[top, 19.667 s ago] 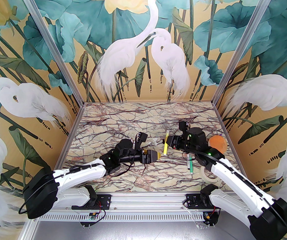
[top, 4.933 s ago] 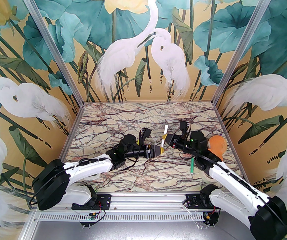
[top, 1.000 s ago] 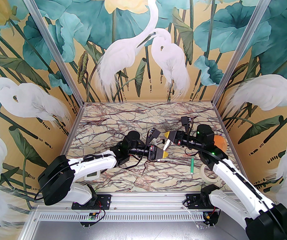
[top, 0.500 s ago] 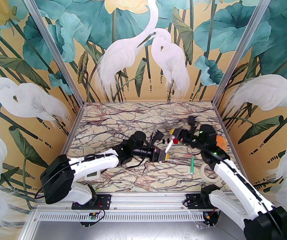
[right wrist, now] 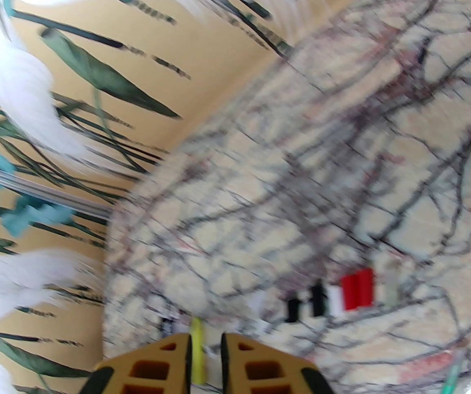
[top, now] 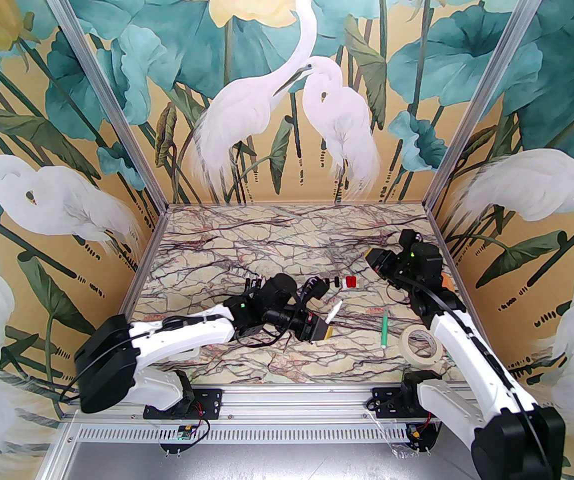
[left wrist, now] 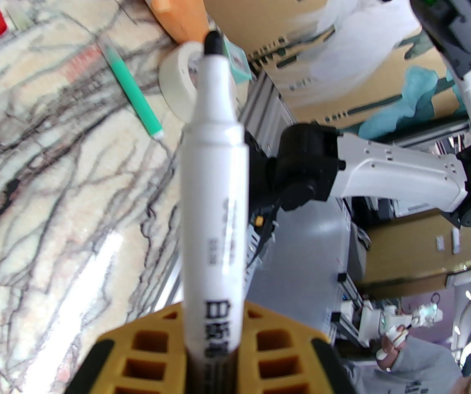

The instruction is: Open the pen caps

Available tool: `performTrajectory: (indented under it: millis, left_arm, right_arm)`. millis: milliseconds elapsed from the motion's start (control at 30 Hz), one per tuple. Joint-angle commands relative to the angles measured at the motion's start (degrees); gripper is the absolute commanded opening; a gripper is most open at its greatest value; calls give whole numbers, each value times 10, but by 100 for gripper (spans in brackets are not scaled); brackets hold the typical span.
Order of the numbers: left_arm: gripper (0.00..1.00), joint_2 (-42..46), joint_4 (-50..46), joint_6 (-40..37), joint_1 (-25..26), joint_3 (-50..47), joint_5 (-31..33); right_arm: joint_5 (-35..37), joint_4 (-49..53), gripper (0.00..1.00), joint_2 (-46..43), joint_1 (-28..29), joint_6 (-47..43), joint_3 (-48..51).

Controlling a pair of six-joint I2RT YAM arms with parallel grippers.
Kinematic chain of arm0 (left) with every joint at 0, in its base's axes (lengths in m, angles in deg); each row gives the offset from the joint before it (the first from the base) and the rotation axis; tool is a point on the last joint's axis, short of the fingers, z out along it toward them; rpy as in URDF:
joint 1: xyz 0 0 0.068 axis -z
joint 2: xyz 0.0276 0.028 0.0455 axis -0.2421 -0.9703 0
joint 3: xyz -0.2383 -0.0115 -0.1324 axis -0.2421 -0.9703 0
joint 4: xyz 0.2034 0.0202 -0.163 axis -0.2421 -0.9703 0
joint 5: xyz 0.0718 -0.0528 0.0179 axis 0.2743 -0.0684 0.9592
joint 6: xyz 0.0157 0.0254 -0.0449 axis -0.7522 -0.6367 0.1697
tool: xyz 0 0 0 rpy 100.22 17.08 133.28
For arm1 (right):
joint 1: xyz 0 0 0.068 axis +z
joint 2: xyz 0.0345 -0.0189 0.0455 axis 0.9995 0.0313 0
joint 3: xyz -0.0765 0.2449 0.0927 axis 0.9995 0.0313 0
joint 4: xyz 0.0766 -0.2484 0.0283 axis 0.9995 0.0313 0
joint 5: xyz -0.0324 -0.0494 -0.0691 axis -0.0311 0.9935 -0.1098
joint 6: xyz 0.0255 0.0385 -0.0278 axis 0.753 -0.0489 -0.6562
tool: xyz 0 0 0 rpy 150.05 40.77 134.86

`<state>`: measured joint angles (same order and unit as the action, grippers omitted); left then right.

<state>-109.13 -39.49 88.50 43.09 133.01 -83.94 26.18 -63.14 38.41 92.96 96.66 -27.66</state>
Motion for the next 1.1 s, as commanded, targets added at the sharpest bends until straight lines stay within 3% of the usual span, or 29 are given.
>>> performTrajectory:
  millis: [0,200,700,1067]
  left_arm:
    - [3,41,16,10,-3,-13,85]
    - [4,88,-25,13,-11,-32,175]
    - [4,125,-37,17,-31,-67,174]
    - [4,110,-34,21,-35,-69,173]
  right_arm:
    - [20,101,12,22,-6,-97,-14]
    - [63,177,13,108,-9,-192,-48]
    - [162,236,17,342,-10,-289,-176]
    - [163,227,21,425,-10,-299,-216]
